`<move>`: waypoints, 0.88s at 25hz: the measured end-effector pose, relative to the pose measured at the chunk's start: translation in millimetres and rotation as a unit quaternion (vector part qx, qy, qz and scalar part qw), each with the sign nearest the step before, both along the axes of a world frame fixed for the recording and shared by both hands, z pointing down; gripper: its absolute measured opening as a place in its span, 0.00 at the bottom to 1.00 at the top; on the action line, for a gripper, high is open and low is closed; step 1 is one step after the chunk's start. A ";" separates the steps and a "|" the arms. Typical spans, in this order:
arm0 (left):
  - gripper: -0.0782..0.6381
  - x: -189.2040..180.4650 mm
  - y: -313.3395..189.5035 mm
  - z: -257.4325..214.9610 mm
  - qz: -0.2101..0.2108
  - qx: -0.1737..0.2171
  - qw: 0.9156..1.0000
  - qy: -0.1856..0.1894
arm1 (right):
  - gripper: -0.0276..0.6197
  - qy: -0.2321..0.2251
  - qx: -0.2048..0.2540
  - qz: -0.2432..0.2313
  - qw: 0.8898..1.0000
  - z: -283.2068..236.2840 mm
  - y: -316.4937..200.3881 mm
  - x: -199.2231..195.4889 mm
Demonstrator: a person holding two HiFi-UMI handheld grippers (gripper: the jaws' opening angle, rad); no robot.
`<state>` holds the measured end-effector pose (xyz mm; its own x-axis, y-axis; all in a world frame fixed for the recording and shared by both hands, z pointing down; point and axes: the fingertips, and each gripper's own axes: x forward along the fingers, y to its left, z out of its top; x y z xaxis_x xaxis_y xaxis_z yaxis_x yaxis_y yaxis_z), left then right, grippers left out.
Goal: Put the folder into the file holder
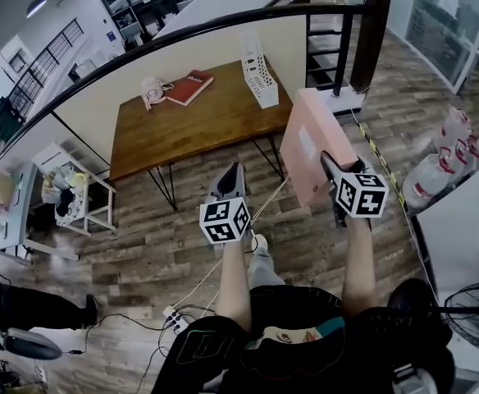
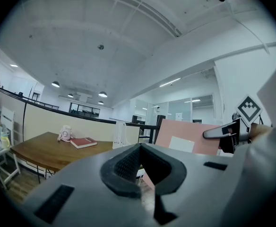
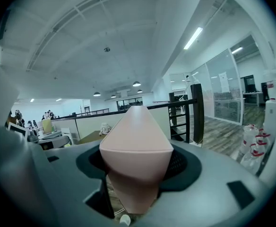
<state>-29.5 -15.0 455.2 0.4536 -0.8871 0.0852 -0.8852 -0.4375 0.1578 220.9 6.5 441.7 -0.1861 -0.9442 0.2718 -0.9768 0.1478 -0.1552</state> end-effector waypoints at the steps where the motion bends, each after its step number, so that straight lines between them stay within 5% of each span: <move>1: 0.10 2.1 -8.0 5.6 0.004 -0.005 1.000 0.002 | 0.48 0.003 -0.004 0.004 1.000 3.7 -6.9 1.4; 11: 0.10 7.2 -131.4 31.5 0.025 -0.041 0.999 0.014 | 0.48 0.011 0.001 0.040 0.999 -9.8 -115.5 9.9; 22: 0.10 -8.5 -256.3 -23.9 0.040 0.007 0.999 0.024 | 0.48 0.037 0.067 0.069 0.995 -84.6 -225.9 -5.2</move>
